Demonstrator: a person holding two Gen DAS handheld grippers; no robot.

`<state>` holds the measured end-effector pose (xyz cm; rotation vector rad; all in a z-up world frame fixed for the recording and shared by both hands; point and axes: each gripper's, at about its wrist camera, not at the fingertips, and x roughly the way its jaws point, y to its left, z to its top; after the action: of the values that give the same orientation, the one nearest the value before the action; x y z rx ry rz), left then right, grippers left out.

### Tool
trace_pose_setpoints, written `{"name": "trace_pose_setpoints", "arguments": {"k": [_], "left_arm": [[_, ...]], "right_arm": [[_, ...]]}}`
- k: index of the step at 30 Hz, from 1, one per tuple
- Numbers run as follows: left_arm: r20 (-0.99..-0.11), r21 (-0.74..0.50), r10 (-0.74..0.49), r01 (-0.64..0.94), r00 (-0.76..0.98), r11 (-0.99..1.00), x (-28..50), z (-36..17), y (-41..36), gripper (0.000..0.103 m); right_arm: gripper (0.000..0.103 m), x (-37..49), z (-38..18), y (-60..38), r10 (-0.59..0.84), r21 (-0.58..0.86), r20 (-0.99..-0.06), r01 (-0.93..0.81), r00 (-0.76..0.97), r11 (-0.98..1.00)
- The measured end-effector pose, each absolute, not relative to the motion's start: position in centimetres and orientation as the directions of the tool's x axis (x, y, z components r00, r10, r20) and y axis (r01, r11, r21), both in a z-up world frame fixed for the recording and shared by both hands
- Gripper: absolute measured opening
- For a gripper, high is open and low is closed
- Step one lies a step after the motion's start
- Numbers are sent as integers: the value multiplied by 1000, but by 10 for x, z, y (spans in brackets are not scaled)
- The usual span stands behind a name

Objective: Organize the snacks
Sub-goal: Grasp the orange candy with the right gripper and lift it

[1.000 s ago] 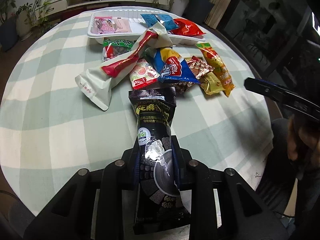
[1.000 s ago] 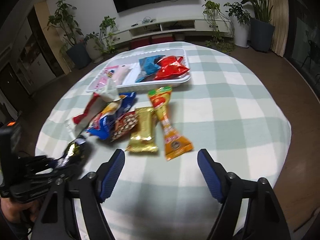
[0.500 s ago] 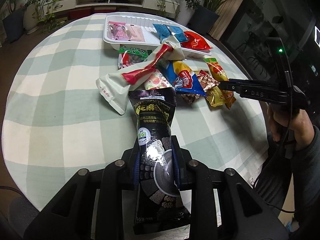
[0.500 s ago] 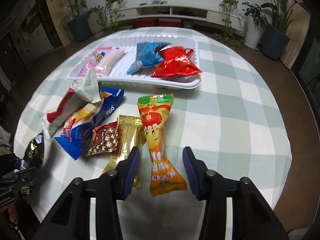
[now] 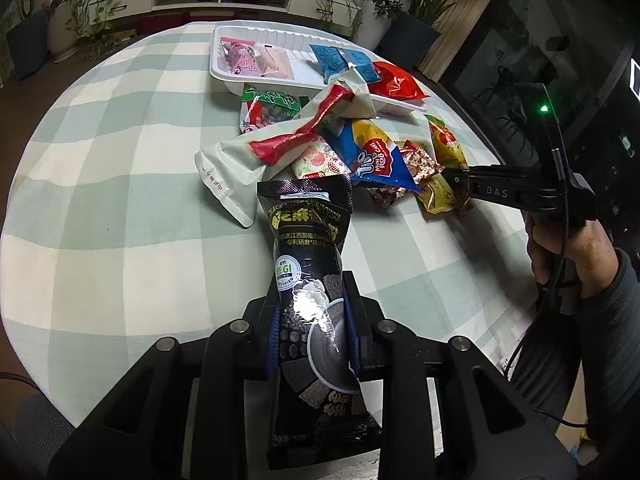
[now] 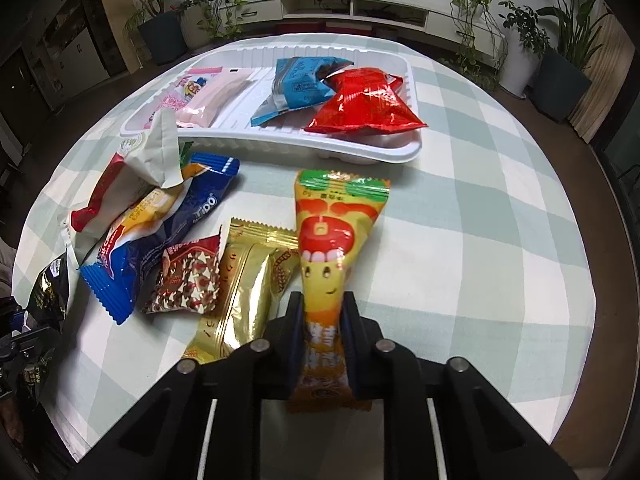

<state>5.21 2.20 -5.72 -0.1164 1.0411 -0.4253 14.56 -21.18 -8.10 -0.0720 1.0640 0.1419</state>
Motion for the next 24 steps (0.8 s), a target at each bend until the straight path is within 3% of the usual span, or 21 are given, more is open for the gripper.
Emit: {"name": "trace_pose_setpoints", "arguments": {"k": [15,24], "left_arm": [[-788,-323,-424,286,446,902,56,-43,30,24],[-723,-329,-440,295,533,897,94,12,53,24]], "right_arm": [[14,121,-55,-236,172,150,-825,-84,539,985],[14,127,13,-262,218,232,-733,-65,644,971]]}}
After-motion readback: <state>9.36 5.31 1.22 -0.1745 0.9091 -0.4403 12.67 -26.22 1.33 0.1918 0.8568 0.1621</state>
